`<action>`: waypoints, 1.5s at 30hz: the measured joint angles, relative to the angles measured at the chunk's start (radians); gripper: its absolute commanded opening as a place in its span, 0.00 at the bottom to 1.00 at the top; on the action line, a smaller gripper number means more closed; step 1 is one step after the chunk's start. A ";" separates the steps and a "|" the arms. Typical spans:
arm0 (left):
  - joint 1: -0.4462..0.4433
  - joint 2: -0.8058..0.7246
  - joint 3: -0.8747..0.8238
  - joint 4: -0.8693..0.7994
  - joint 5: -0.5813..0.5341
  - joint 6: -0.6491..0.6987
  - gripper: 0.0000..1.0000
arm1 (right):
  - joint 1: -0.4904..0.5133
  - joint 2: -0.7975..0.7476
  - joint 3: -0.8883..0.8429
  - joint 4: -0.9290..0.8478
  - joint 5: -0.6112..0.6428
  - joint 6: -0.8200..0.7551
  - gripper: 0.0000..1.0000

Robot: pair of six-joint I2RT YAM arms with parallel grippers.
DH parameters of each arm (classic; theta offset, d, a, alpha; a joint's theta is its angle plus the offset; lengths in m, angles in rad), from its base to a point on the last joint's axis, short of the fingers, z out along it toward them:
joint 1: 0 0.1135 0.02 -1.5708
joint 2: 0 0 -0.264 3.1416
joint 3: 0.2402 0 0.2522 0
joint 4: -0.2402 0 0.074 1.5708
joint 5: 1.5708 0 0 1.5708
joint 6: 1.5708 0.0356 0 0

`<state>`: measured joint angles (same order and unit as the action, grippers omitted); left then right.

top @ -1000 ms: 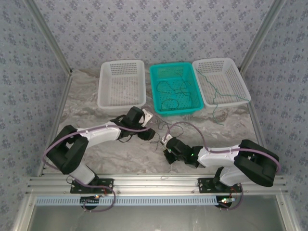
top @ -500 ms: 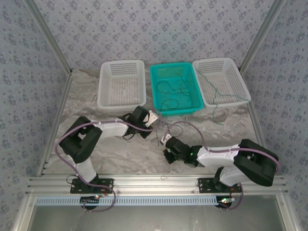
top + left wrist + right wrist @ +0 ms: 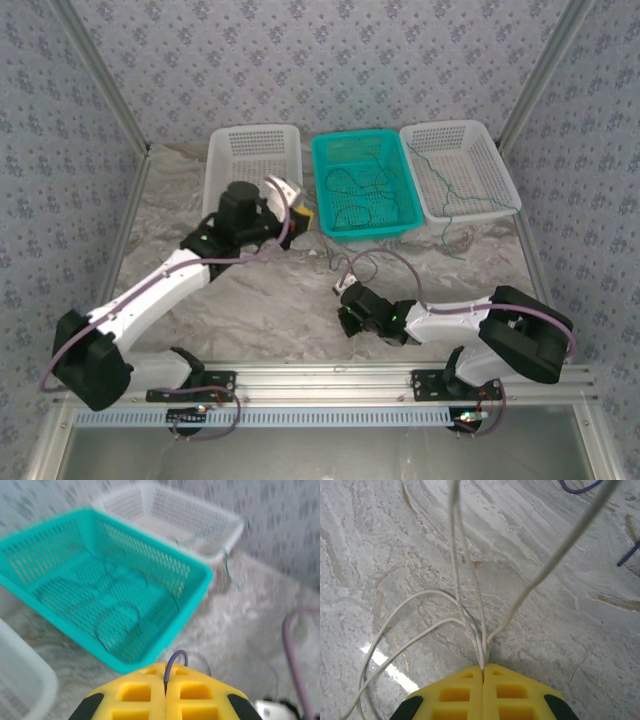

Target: Untangle the cables

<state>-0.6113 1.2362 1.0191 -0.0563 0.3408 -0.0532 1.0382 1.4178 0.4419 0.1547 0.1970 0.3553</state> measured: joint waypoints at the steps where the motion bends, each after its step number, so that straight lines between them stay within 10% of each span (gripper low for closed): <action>1: 0.013 -0.008 0.028 -0.004 0.000 -0.013 0.00 | 0.000 0.004 0.001 0.003 0.001 0.004 0.00; 19: 0.089 0.386 0.863 0.000 -0.006 -0.088 0.00 | -0.002 0.040 0.004 0.062 0.021 0.035 0.00; 31: 0.116 0.966 1.999 -0.142 0.046 -0.117 0.00 | -0.002 0.060 0.005 0.098 0.038 0.048 0.00; 45: 0.126 1.012 1.849 0.257 0.046 -0.068 0.00 | -0.002 0.089 0.016 0.129 0.055 0.052 0.00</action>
<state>-0.4858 2.2482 2.8677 0.2005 0.3866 -0.1215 1.0363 1.5063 0.4580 0.2836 0.2520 0.4072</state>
